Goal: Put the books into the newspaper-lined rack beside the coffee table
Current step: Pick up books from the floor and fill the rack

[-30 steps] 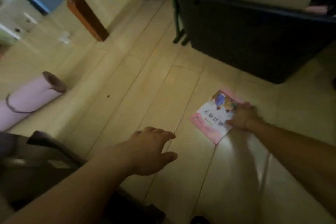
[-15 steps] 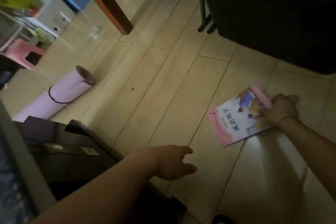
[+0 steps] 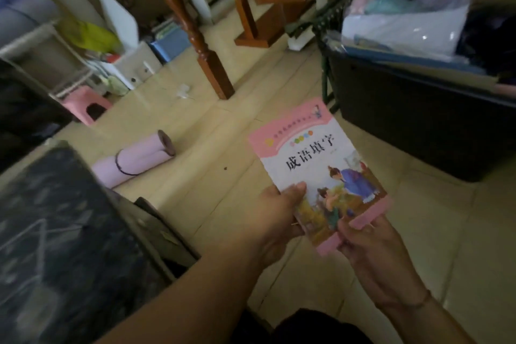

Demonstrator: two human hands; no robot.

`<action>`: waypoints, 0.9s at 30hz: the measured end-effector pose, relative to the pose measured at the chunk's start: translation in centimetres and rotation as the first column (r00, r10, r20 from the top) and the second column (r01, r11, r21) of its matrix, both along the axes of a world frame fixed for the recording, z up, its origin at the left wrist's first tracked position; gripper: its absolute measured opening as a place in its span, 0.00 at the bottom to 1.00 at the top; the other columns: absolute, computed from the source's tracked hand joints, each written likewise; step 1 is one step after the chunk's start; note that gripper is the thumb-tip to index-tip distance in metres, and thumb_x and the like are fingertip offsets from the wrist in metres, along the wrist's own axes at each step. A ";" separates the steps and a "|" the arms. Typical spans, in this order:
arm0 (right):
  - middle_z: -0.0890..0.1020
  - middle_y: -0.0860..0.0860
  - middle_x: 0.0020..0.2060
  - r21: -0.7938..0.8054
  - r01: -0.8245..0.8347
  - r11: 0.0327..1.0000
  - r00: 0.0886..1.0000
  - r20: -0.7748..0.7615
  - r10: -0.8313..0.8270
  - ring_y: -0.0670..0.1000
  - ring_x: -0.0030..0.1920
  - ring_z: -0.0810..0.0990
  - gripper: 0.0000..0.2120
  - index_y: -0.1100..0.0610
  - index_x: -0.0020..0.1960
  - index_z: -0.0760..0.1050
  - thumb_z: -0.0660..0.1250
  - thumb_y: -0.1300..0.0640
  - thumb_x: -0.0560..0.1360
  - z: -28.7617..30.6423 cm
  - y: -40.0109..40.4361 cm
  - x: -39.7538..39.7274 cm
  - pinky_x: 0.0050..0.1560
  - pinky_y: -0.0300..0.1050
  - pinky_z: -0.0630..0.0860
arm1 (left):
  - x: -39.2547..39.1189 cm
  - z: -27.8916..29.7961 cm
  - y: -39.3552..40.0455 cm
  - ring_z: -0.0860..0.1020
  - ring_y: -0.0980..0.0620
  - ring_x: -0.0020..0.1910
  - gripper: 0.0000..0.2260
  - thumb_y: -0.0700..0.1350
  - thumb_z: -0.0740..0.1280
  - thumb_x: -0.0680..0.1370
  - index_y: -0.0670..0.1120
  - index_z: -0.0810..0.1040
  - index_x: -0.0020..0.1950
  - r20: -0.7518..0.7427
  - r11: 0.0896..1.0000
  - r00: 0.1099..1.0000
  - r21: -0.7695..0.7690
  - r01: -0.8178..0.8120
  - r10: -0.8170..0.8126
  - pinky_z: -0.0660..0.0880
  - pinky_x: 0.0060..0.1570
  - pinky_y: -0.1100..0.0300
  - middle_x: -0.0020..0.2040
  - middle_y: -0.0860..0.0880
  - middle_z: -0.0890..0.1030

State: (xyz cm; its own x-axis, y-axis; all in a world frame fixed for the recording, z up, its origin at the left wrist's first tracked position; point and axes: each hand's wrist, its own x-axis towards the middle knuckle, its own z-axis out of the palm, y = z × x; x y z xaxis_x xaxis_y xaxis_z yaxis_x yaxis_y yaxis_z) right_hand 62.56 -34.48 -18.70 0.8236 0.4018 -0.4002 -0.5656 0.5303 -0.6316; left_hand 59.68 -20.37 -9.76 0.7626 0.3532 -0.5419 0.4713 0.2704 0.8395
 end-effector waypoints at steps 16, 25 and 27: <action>0.84 0.41 0.43 -0.557 -0.108 0.823 0.061 0.823 0.565 0.41 0.44 0.82 0.16 0.43 0.47 0.80 0.77 0.57 0.63 35.6 7.4 -13.5 0.39 0.31 0.77 | -30.7 22.2 7.6 0.81 0.60 0.57 0.10 0.43 0.64 0.82 0.58 0.80 0.56 0.147 0.811 0.985 0.585 -0.011 -0.092 0.75 0.63 0.54 0.55 0.60 0.84; 0.79 0.41 0.49 -0.212 0.520 0.827 -0.717 0.419 0.558 0.48 0.49 0.78 0.31 0.45 0.64 0.70 0.69 0.35 0.63 40.0 16.4 -29.0 0.57 0.53 0.73 | -46.3 24.4 11.4 0.81 0.61 0.54 0.09 0.41 0.66 0.80 0.52 0.82 0.55 0.302 0.723 0.924 0.582 -0.374 0.234 0.77 0.59 0.58 0.52 0.59 0.85; 0.78 0.46 0.49 -0.190 0.525 0.830 -0.742 0.375 0.556 0.52 0.47 0.78 0.36 0.48 0.66 0.68 0.70 0.36 0.62 39.9 18.7 -31.4 0.55 0.57 0.74 | -48.2 24.3 11.9 0.81 0.62 0.53 0.09 0.40 0.66 0.79 0.51 0.82 0.53 0.327 0.684 0.903 0.593 -0.425 0.278 0.78 0.57 0.58 0.51 0.60 0.85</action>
State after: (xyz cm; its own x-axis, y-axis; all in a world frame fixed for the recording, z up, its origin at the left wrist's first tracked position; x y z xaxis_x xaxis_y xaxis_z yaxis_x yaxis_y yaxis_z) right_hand 31.18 -15.74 21.16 -0.2335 0.7687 0.5955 0.9613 0.0906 0.2600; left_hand 11.47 -8.44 14.54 0.5707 0.8189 0.0601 0.2617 -0.2508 0.9320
